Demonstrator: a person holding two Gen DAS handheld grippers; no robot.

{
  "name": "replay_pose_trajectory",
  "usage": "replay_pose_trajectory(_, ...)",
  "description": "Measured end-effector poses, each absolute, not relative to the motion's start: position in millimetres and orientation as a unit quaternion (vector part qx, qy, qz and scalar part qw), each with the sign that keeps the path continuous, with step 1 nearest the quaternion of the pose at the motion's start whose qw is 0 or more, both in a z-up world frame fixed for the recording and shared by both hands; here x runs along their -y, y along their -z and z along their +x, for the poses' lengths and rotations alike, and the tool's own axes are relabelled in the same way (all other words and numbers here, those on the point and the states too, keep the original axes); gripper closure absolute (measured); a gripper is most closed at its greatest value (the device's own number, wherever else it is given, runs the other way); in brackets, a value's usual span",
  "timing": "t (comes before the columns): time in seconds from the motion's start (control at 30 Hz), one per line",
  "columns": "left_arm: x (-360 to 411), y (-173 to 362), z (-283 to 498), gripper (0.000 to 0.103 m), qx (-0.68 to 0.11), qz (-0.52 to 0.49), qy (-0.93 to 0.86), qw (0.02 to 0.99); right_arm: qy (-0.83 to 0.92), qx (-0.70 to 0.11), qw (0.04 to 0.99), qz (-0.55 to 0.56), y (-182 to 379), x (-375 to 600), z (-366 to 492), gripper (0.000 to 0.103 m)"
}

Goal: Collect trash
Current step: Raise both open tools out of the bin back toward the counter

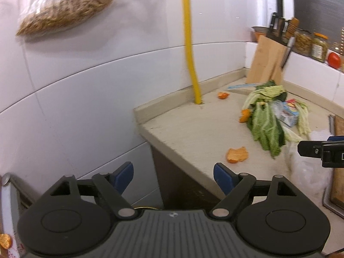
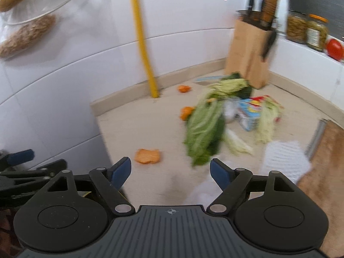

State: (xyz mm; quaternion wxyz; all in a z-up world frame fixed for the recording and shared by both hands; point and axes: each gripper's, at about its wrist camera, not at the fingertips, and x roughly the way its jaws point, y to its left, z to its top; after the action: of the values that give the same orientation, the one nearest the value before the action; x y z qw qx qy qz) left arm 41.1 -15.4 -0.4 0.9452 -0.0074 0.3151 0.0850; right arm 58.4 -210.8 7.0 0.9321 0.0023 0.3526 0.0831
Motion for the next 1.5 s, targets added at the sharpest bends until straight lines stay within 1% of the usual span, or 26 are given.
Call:
replay_pose_trajectory(0.23,44.4,5.4,53.8,0.023,-0.321,0.012,-0.027,0.947,-0.022,-0.364,0.931,-0.003,-0.1,246.9,45.7,0.016)
replay_pose_trajectory(0.4,59.0,10.8,59.0,0.021,-0.326,0.025,0.004,0.945,-0.007,-0.379,0.925,-0.007,4.6,261.3,38.5,0.013)
replay_pose_trajectory(0.6,59.5,10.0,75.4,0.018,-0.323,0.007,0.018,0.946,-0.013,-0.396,0.918,-0.007,11.1,266.3,47.7,0.011)
replay_pose_trajectory(1.1,72.6,13.3,125.7,0.017,-0.339,-0.009,0.059,0.939,-0.062,-0.451,0.890,-0.004,43.4,259.1,90.1,0.010)
replay_pose_trajectory(1.23,87.7,9.9,124.8,0.017,-0.346,-0.016,0.127,0.929,-0.051,-0.439,0.897,0.008,34.2,278.3,91.0,0.010)
replay_pose_trajectory(1.37,106.0,9.9,132.4,0.017,-0.369,-0.049,0.199,0.906,-0.007,-0.411,0.911,0.019,16.2,309.4,89.4,0.009)
replay_pose_trajectory(1.5,126.5,20.1,137.8,0.017,-0.392,-0.036,0.211,0.895,0.037,-0.398,0.916,0.021,9.6,333.1,95.1,0.008)
